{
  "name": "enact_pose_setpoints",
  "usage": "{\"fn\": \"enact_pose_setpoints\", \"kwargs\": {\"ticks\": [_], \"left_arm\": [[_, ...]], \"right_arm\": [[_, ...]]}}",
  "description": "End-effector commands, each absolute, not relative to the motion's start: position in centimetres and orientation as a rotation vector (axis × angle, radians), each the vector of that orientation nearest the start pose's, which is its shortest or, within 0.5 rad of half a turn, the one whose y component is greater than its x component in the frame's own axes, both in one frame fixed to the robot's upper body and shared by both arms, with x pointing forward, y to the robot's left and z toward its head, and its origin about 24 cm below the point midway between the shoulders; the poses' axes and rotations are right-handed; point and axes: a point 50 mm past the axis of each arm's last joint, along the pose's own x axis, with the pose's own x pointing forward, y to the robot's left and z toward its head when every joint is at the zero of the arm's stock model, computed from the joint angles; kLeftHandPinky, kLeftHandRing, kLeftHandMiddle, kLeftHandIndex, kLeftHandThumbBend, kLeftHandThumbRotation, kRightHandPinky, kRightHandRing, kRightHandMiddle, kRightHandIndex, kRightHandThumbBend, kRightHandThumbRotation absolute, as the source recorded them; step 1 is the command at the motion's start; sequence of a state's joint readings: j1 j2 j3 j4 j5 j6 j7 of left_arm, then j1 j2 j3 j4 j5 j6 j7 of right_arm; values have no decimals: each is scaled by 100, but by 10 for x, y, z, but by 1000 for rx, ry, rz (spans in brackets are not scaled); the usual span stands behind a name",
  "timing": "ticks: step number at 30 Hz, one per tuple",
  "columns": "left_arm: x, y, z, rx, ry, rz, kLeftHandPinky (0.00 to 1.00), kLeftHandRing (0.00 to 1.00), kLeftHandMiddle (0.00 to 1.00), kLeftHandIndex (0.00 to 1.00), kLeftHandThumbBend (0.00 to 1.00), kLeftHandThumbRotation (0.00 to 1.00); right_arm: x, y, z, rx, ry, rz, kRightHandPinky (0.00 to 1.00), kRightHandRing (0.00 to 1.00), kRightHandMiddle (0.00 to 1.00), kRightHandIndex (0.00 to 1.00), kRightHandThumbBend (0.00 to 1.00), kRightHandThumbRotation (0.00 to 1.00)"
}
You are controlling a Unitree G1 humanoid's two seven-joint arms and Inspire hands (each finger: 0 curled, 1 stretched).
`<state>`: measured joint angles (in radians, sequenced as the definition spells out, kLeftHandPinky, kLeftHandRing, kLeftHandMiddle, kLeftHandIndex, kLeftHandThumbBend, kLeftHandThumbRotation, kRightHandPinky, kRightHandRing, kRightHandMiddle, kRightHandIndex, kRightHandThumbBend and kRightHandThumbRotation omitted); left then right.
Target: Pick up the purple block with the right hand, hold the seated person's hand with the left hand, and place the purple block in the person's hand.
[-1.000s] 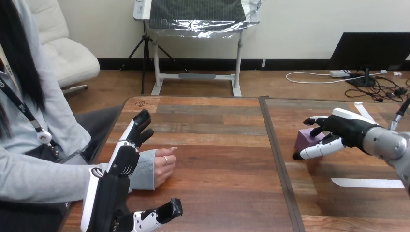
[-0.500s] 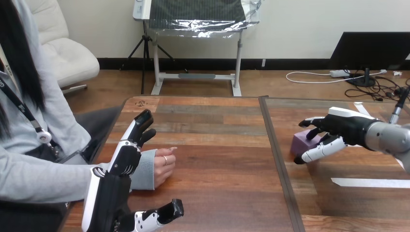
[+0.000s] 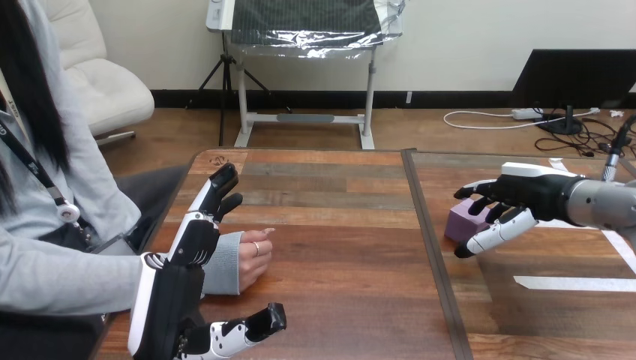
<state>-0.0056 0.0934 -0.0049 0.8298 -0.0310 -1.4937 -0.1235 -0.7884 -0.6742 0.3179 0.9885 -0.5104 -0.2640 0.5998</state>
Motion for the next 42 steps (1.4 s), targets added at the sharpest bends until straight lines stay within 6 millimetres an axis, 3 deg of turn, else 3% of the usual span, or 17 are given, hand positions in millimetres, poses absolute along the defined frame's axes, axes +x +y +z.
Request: {"fn": "enact_pose_setpoints", "kwargs": {"ticks": [1, 15, 24, 36, 42], "left_arm": [[197, 161, 16, 106, -733, -142, 89, 94, 95, 91, 100, 56], [198, 161, 16, 106, -733, -141, 89, 94, 94, 91, 100, 56], [199, 160, 17, 99, -729, -150, 89, 94, 94, 90, 100, 55], [199, 162, 16, 108, -727, -141, 88, 93, 93, 90, 100, 56], [199, 162, 16, 110, -723, -140, 86, 92, 93, 89, 100, 55]], "right_arm": [[362, -264, 119, -1300, 367, 588, 78, 84, 88, 94, 89, 48], [356, -264, 134, -1336, 356, 603, 74, 84, 88, 93, 98, 50], [351, -264, 143, -1338, 338, 604, 76, 84, 88, 93, 93, 44], [344, -263, 158, -1365, 290, 599, 75, 83, 87, 91, 94, 45], [342, -263, 166, -1353, 218, 562, 73, 80, 84, 88, 93, 39]]}}
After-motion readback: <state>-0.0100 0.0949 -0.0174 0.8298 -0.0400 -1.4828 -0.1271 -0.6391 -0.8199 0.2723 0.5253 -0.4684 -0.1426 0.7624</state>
